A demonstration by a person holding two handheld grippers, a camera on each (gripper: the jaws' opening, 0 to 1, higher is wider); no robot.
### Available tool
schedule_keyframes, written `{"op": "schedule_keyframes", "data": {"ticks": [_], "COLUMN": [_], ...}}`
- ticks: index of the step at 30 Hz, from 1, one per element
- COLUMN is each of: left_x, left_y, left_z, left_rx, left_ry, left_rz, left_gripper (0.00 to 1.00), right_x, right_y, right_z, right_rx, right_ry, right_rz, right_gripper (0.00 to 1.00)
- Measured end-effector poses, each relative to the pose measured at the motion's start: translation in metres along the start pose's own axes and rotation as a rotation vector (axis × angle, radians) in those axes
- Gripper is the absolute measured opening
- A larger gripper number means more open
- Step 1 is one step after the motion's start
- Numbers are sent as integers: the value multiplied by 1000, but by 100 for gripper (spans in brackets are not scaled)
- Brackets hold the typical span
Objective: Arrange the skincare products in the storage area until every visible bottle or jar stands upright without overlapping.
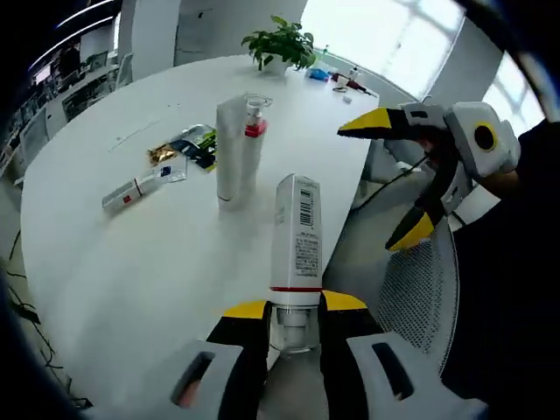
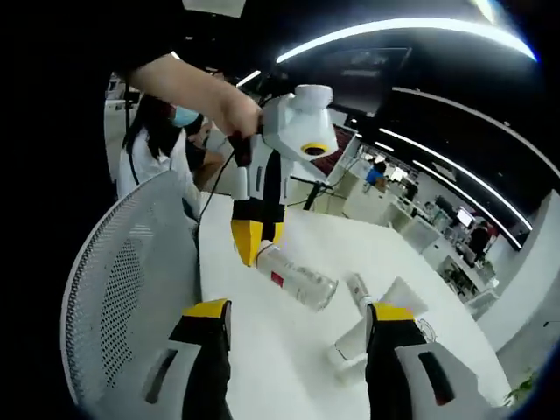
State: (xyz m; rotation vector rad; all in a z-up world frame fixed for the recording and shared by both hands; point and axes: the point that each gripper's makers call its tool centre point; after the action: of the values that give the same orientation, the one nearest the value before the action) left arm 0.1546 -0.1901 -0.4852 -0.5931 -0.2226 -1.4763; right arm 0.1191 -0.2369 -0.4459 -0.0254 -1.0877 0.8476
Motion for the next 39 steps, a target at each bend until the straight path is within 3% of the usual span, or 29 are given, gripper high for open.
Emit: {"op": "schedule_keyframes", "data": {"ticks": [5, 10, 14, 17, 19, 22, 26, 33, 35, 39], "left_x": [-6, -13, -13, -8, -8, -6, 3, 27, 30, 55], "left_y": [-25, -39, -50, -58, -53, -50, -48, -61, -61, -61], "left_z": [2, 2, -3, -7, -5, -3, 2, 12, 16, 28], "left_rx": [-28, -34, -53, -59, -53, -53, -59, -132, -148, -177], "left_ry": [98, 200, 213, 227, 229, 226, 182, 25, -3, -178], "left_rz": [-129, -254, -266, -291, -304, -322, -337, -380, -348, -274], "left_gripper": [26, 26, 26, 26, 26, 26, 26, 27, 28, 31], "right_x": [-1, -4, -8, -12, -17, -18, -17, -12, -10, -8], "right_y": [16, 29, 37, 39, 46, 45, 40, 35, 32, 22], "right_z": [-4, -3, -2, -2, 0, 2, 6, 18, 20, 24], "right_rx": [85, 157, 186, 187, 222, 208, 189, 226, 226, 200], "right_ry": [31, 65, 99, 127, 143, 139, 108, 49, 30, -32], "right_rz": [54, 149, 181, 195, 179, 166, 70, -109, -136, -259], "right_gripper": [58, 43, 38, 25, 15, 14, 12, 11, 11, 11]}}
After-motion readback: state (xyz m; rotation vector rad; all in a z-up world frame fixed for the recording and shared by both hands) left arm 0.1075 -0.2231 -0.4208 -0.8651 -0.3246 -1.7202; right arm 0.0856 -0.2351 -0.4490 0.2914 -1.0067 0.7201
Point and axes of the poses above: the point that each gripper's makers call its tool centre point, and the gripper's own axes: z roughly backward along the fingers, y roughly to its left, x roughly out of its top, and after that the axes turned 3 degrees about y, right-handed
